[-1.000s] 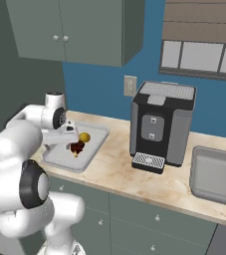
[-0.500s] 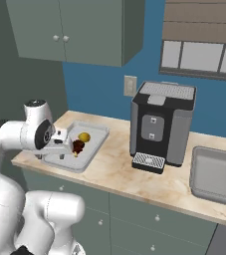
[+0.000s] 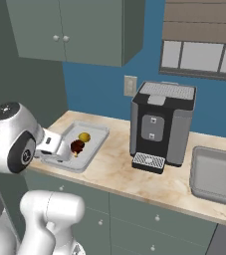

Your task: Place one lemon and one steak in each tupperware on the nearby counter, to pack two identical lunches.

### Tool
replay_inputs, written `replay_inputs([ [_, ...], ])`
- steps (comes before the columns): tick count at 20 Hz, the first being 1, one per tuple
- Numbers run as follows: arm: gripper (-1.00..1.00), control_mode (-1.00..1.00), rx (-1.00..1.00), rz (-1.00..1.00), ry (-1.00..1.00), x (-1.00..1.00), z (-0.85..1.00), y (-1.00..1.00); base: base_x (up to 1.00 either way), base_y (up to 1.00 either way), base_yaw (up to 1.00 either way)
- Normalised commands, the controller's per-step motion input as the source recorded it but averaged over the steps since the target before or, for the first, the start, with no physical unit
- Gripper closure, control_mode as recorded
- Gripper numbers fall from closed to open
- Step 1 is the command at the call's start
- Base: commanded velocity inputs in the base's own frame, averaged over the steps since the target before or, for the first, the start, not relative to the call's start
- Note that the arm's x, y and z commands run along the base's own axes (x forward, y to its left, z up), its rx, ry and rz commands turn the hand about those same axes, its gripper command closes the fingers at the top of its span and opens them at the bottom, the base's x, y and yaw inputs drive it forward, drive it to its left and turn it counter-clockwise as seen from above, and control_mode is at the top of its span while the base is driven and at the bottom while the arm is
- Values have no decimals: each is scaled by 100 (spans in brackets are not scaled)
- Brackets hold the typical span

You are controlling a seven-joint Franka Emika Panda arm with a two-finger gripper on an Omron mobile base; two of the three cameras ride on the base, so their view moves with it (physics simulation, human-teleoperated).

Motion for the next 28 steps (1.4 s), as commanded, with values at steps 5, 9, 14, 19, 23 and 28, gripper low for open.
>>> replay_inputs([
  [5,-100,-100,0,-11,-38,-50,70,-3,0,0,0],
  [9,-100,-100,0,0,-33,-27,32,0,0,0,0],
  [14,-100,100,0,3,-13,-16,6,0,-37,-7,6],
  [19,-100,100,0,0,0,0,0,0,-84,-30,9],
  [23,-100,100,0,0,0,0,0,0,-90,-49,22],
  [28,-100,100,0,0,0,0,0,0,-82,-66,58],
])
